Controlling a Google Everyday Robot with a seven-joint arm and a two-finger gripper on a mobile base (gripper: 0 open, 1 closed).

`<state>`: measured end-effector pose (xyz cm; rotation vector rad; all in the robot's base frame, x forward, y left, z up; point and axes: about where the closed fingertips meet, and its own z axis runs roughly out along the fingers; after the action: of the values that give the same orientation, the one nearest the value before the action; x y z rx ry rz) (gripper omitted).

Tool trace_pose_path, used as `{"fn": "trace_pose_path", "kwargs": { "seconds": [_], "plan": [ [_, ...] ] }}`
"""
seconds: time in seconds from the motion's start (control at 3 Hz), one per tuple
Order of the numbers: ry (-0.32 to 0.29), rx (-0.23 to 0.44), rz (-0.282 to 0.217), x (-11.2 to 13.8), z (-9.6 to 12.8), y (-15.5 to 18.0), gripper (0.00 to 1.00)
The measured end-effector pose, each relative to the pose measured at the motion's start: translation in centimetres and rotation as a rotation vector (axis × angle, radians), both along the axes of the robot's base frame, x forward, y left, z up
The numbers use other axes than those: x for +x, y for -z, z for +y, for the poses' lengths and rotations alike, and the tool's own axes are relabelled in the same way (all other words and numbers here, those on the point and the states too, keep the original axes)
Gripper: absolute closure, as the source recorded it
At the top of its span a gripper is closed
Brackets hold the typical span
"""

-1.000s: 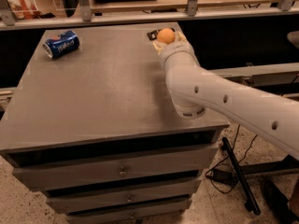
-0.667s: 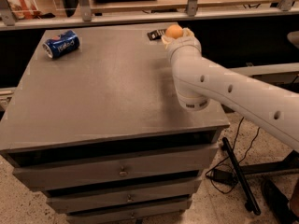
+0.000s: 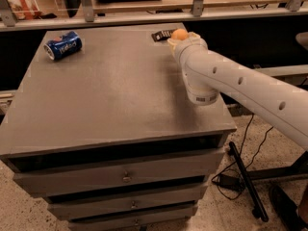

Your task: Move orange near rxbar chocolate

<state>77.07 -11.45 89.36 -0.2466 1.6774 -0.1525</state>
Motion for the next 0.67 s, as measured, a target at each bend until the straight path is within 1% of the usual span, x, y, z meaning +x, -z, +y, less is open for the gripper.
{"fn": "trace_pose_path", "kwargs": {
  "seconds": [0.33,0.67],
  "plan": [
    [-0.048,0.004,0.018,1.4,0.7,1.3,1.00],
    [-0.088,-0.017,0.015,2.8,1.1,1.7,1.00]
  ]
}}
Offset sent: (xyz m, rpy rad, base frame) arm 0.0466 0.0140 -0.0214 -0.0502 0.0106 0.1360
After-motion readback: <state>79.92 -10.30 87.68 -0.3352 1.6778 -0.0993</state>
